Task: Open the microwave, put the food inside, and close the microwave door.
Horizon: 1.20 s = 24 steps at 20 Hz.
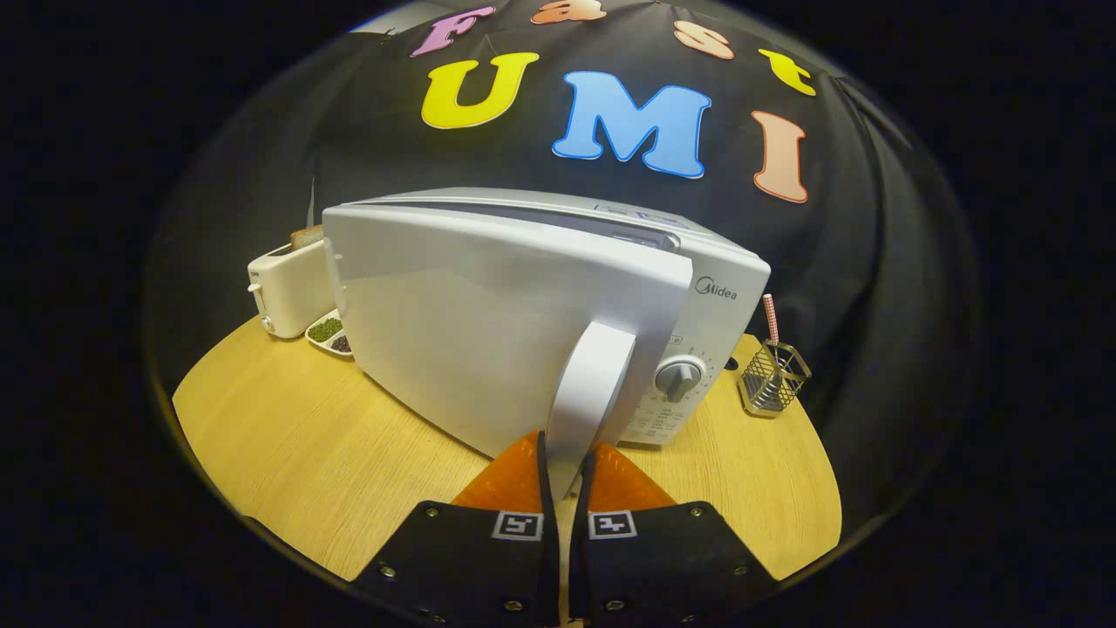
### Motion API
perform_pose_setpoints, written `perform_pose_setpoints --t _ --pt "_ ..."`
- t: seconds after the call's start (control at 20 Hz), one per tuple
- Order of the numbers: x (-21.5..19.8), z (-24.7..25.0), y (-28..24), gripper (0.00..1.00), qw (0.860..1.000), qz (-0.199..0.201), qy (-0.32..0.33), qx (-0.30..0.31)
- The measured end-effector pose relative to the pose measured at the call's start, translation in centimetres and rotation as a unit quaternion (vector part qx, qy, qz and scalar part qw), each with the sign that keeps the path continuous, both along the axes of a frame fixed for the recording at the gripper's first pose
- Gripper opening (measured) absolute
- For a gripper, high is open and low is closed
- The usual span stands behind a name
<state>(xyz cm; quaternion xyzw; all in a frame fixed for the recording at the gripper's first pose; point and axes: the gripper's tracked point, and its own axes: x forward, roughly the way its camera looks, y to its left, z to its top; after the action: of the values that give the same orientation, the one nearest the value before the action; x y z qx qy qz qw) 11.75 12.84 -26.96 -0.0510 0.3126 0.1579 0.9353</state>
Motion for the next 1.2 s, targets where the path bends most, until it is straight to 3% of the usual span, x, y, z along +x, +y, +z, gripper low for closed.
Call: perform_pose_setpoints --t 0.7,1.2 --pt "-9.4 1.5 4.8 0.05 0.999 -0.016 0.027 0.011" --pt "-14.6 2.6 9.6 0.12 0.998 -0.008 0.049 0.025"
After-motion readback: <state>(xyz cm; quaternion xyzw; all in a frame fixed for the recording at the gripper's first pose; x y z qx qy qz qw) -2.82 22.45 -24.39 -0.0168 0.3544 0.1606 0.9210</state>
